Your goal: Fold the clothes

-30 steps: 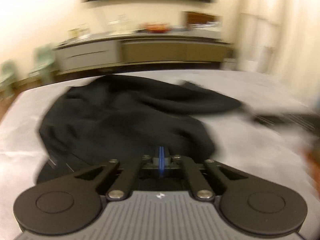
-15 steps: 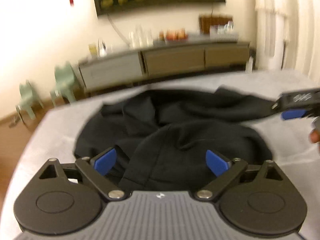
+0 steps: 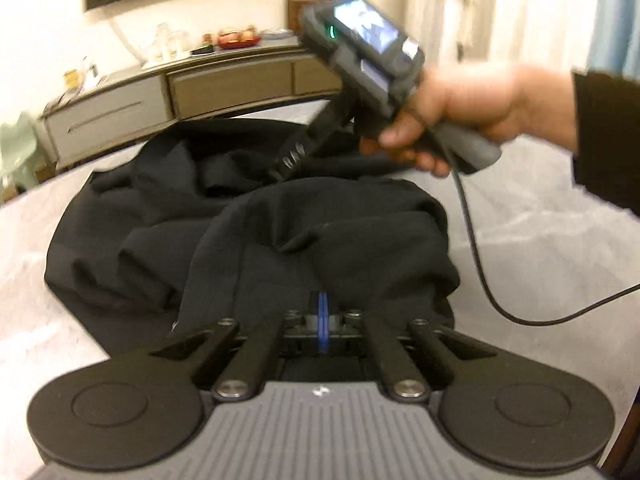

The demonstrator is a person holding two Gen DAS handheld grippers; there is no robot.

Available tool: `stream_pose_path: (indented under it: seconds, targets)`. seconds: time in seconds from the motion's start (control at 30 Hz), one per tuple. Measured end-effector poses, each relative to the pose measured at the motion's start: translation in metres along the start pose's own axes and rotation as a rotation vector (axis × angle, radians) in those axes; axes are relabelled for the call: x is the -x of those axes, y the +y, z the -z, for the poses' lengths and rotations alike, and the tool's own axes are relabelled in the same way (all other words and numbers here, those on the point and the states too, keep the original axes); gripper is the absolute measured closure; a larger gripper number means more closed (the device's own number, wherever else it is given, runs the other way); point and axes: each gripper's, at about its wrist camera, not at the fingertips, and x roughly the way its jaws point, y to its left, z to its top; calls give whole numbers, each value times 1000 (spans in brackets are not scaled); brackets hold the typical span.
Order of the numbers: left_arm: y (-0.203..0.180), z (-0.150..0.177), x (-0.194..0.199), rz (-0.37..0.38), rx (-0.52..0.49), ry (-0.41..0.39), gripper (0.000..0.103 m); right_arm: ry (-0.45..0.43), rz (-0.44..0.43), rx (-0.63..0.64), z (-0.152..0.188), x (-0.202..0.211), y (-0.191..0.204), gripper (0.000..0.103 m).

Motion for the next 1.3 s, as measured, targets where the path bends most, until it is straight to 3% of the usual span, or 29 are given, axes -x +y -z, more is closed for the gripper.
stream_pose_path:
  seconds: [0.03, 0.07, 0.1, 0.17, 0.27, 0.33, 0.4, 0.47, 0.5, 0.53, 0.57, 0.6, 0.63, 0.67, 0.73, 0.77, 0.8, 0.83, 0.87, 0.97, 1.03, 1.13, 1.3]
  targets:
    - [5, -1, 0, -24, 11, 6, 103, 19, -25, -21, -4, -6, -3, 80]
    - [8, -2, 3, -44, 5, -3, 103, 25, -52, -62, -7, -5, -9, 101]
    - [11, -5, 10, -65, -12, -28, 103, 1, -30, -74, -7, 6, -17, 102]
    - [25, -9, 22, -119, -1, -67, 103, -50, 18, -97, -7, 29, -33, 103]
    - [45, -12, 37, -186, 71, -111, 103, -179, 155, -247, 12, 103, -88, 103]
    - [47, -14, 40, -179, 89, -138, 103, -246, 313, -356, 39, 155, -127, 103]
    - [43, -17, 40, -156, 92, -157, 102, -252, 514, -482, 81, 194, -160, 102]
    - [19, -21, 27, -67, 37, -140, 88, -182, 568, -542, 119, 194, -164, 99]
    - [5, -22, 20, -39, 11, -133, 77, -146, 593, -572, 138, 194, -165, 85]
    - [-9, -20, 13, -36, -13, -127, 58, -110, 618, -601, 157, 194, -167, 69]
    - [-24, -19, 6, -33, -38, -121, 50, -74, 643, -630, 176, 194, -168, 62]
    - [-37, -18, -1, -38, -54, -122, 41, -107, 601, -660, 193, 198, -157, 48]
    - [-44, -17, -5, -48, -48, -130, 39, -161, 558, -700, 209, 203, -142, 36]
    - [-49, -19, -8, -42, -24, -132, 38, -200, 504, -736, 224, 207, -127, 32]
    - [-45, -28, -15, -9, 53, -130, 35, -144, 332, -777, 227, 208, -109, 34]
    - [-42, -33, -18, -1, 94, -133, 35, -220, 217, -752, 222, 212, -94, 32]
    - [-38, -40, -20, -7, 137, -138, 32, -281, 99, -714, 215, 213, -82, 14]
    - [-35, -46, -22, -11, 177, -144, 32, -255, 52, -671, 209, 204, -73, 4]
    - [-31, -51, -22, -11, 213, -148, 31, -225, 8, -627, 202, 195, -64, 4]
    - [-28, -65, -16, 6, 282, -155, 27, -120, -84, -508, 187, 165, -41, 17]
    - [-29, -73, -15, 14, 303, -157, 24, -54, -138, -482, 186, 148, -29, 59]
    - [-32, -86, -20, 18, 319, -157, 20, -62, -160, -426, 182, 151, -15, 78]
    - [-38, -110, -36, 51, 338, -115, 18, -167, -173, -322, 174, 185, 3, 87]
